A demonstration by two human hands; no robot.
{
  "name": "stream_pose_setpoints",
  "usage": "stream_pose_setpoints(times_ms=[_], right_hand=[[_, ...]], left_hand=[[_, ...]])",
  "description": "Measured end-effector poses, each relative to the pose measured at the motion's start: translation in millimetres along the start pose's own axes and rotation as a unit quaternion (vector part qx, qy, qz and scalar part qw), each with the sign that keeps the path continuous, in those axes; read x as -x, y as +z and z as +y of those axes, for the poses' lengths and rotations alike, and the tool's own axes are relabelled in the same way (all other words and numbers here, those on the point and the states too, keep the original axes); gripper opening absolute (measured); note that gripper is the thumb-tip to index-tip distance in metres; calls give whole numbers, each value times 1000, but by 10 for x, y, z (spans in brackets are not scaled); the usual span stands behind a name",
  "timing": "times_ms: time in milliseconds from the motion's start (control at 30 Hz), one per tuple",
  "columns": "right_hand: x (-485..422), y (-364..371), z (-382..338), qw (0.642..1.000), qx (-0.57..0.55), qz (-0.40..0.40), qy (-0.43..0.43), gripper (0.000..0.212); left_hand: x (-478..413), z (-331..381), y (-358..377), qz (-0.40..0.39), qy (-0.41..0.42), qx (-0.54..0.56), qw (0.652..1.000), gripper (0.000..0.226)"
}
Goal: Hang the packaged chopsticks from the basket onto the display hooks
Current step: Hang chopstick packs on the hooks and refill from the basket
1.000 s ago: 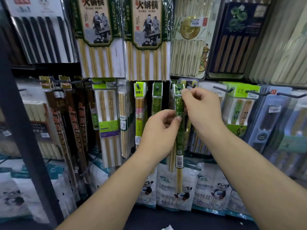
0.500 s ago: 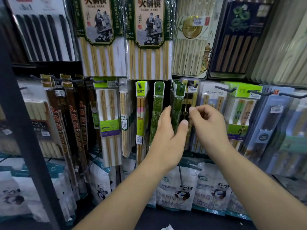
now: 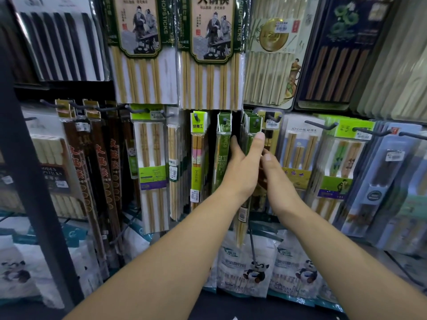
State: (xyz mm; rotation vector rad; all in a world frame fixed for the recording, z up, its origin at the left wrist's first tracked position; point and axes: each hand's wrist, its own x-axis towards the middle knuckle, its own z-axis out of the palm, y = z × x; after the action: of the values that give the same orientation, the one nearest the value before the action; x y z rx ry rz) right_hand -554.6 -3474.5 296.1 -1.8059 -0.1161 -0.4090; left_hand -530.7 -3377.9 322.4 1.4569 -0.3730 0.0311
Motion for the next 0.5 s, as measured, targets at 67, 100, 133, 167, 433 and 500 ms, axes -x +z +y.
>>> stream_pose_setpoints(times_ms=[67,100,133,167,433,500], right_hand=[[-32,26,27,1000,-22,-6,11,76],[-44,37,41,999,-28,-8,13,78],[-52,47,53,999,-29,-10,13,77],[-57,56,70,999,-26,-13,12,76],[-133,122,156,1000,-7,-9,-4,52],[-146,141,155,1000,0,-5,-7,54]], left_hand=[[-54,-24,-4,-4,0,3,1000,103],[-75,-44,-5,-5,6,3,1000,97],[-92,-68,-6,-6,11,5,1000,91],[-111,-94,-6,-6,15,8,1000,87],[-276,-124,-21,20,3,35,999,66],[-305,-119,-8,13,-1,34,999,65]])
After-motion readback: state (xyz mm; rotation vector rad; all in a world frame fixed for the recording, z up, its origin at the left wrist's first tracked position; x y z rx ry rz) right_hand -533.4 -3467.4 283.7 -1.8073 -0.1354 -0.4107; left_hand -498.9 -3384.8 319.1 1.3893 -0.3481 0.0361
